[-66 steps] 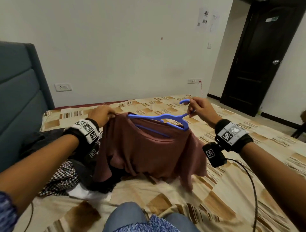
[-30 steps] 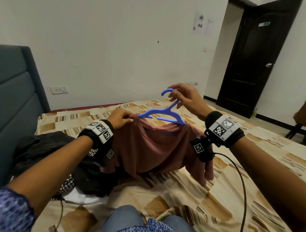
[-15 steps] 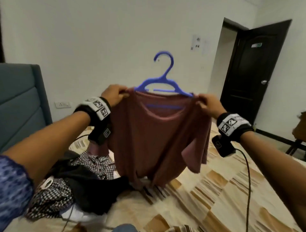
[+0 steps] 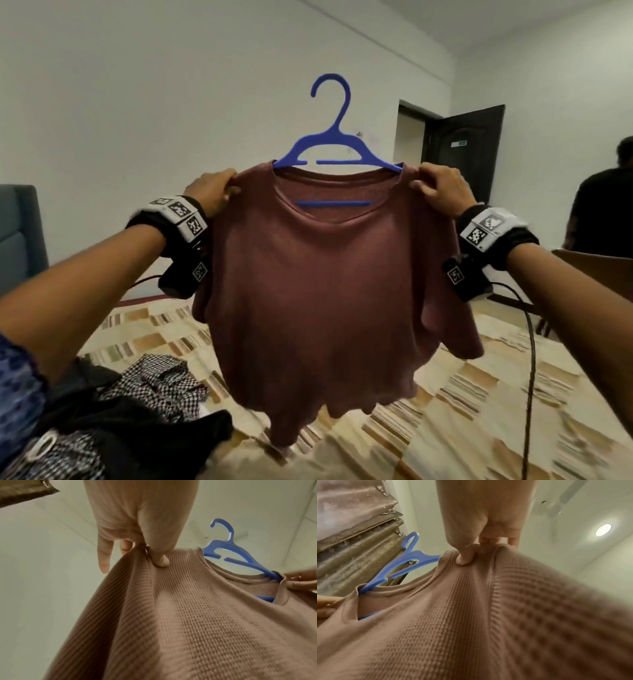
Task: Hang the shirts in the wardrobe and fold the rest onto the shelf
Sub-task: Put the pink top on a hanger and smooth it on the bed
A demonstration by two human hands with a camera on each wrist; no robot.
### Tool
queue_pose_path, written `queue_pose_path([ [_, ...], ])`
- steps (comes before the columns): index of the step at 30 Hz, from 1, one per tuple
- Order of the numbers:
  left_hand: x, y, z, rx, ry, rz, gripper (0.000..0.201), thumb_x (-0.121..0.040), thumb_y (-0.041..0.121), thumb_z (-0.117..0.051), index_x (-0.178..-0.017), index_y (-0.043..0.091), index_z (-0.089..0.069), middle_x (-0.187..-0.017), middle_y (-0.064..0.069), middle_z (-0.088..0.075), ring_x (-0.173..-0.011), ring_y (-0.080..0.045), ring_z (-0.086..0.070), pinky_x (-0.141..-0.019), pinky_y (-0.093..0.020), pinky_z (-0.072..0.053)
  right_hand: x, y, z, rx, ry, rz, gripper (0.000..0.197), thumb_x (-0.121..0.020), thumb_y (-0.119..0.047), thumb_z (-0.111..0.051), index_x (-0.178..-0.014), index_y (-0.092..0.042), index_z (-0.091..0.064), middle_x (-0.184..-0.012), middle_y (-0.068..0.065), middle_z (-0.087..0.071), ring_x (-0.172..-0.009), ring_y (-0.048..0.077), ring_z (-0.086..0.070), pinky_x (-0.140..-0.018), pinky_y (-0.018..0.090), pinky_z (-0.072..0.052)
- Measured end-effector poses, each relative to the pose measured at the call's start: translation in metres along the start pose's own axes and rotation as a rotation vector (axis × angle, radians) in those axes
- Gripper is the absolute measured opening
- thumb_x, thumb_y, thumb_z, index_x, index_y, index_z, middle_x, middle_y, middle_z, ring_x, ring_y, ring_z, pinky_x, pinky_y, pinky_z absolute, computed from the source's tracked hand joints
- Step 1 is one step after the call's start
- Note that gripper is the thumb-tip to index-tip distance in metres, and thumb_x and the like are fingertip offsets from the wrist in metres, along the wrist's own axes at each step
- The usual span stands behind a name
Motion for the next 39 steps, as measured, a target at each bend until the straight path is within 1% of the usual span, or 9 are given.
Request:
queue_pose_path([
  [8, 0.004, 0.015, -0.015, 0.039, -0.031, -0.046, 0.024, -0.095, 0.021, -0.051, -0.113, 0.006, -0.056, -0.117, -0.021, -0.059, -0.108, -0.037, -0.053, -0.085, -0.040, -0.040, 0.018, 0.029, 0.002, 0.018, -0.083, 0.016, 0.021, -0.089, -0.025, -0.061, -0.105, -0.011, -0.066, -0.093, 0.017, -0.065, -0.086, 0.032, -0.059, -0.078, 0.041, -0.044],
  [15, -0.023, -0.009, -0.109, -0.023, -0.082, 0.032, 0.026, -0.097, 0.025, -0.047, -0.115, 0.007, -0.053, -0.119, -0.023, -0.057, -0.109, -0.039, -0.052, -0.084, -0.042, -0.041, 0.007, 0.073, -0.099, -0.019, -0.159, -0.018, 0.024, -0.090, -0.017, -0.060, -0.102, 0.003, -0.065, -0.094, 0.025, -0.065, -0.089, 0.040, -0.059, -0.081, 0.043, -0.043],
  [19, -0.070, -0.032, -0.223, -0.028, -0.085, 0.084, 0.023, -0.094, 0.022, -0.051, -0.112, 0.007, -0.053, -0.117, -0.022, -0.056, -0.110, -0.038, -0.051, -0.085, -0.046, -0.043, -0.007, 0.142, -0.204, -0.026, -0.218, -0.085, 0.023, -0.090, -0.015, -0.059, -0.098, 0.006, -0.064, -0.092, 0.026, -0.064, -0.087, 0.041, -0.058, -0.081, 0.046, -0.044],
  [23, -0.105, -0.057, -0.374, -0.023, -0.153, 0.170, 0.035, -0.086, 0.018, -0.062, -0.119, 0.013, -0.050, -0.125, -0.015, -0.050, -0.121, -0.033, -0.041, -0.092, -0.047, -0.041, 0.000, 0.225, -0.336, -0.050, -0.375, -0.185, 0.022, -0.090, -0.015, -0.059, -0.099, 0.004, -0.064, -0.093, 0.022, -0.064, -0.089, 0.036, -0.057, -0.081, 0.039, -0.042],
  [26, -0.109, -0.067, -0.488, -0.010, -0.257, 0.189, 0.054, -0.082, 0.018, -0.067, -0.130, 0.012, -0.043, -0.132, -0.017, -0.042, -0.125, -0.035, -0.033, -0.095, -0.047, -0.037, 0.020, 0.283, -0.430, -0.070, -0.498, -0.261, 0.014, -0.089, -0.014, -0.060, -0.080, -0.004, -0.056, -0.079, 0.018, -0.055, -0.079, 0.032, -0.052, -0.067, 0.033, -0.032],
  [29, -0.084, -0.067, -0.611, -0.007, -0.505, 0.154, 0.064, -0.084, 0.031, -0.065, -0.137, 0.009, -0.037, -0.137, -0.020, -0.038, -0.127, -0.037, -0.032, -0.102, -0.046, -0.033, 0.047, 0.342, -0.512, -0.054, -0.587, -0.350, 0.019, -0.088, -0.015, -0.061, -0.078, 0.001, -0.057, -0.076, 0.021, -0.052, -0.077, 0.035, -0.051, -0.066, 0.031, -0.027],
  [32, -0.037, -0.064, -0.712, -0.019, -0.837, 0.121, 0.074, -0.085, 0.047, -0.059, -0.143, 0.012, -0.029, -0.143, -0.019, -0.035, -0.130, -0.037, -0.034, -0.107, -0.046, -0.029, 0.072, 0.392, -0.572, -0.011, -0.717, -0.456, 0.022, -0.090, -0.015, -0.060, -0.090, 0.007, -0.060, -0.091, 0.028, -0.061, -0.087, 0.039, -0.056, -0.069, 0.035, -0.034],
  [36, -0.002, -0.063, -0.781, -0.067, -1.043, 0.101, 0.086, -0.085, 0.056, -0.054, -0.150, 0.019, -0.011, -0.154, -0.009, -0.019, -0.139, -0.031, -0.023, -0.110, -0.052, -0.027, 0.097, 0.439, -0.630, -0.006, -0.818, -0.487, 0.045, -0.080, -0.036, -0.053, -0.084, 0.008, -0.061, -0.079, 0.024, -0.059, -0.081, 0.036, -0.055, -0.070, 0.038, -0.038],
  [39, -0.002, -0.070, -0.809, -0.104, -1.129, 0.153, 0.099, -0.081, 0.061, -0.056, -0.150, 0.024, 0.004, -0.158, -0.007, 0.003, -0.144, -0.032, -0.004, -0.111, -0.057, -0.018, 0.108, 0.467, -0.660, -0.009, -0.837, -0.527, 0.019, -0.090, -0.015, -0.059, -0.078, -0.001, -0.056, -0.068, 0.013, -0.047, -0.074, 0.028, -0.044, -0.065, 0.032, -0.026],
])
Point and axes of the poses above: each hand's wrist, its own x-axis away from the middle knuckle, its own z-axis out of the back of the hand, y = z × x, the point moved 5 cm from there along -x, towards the middle knuckle
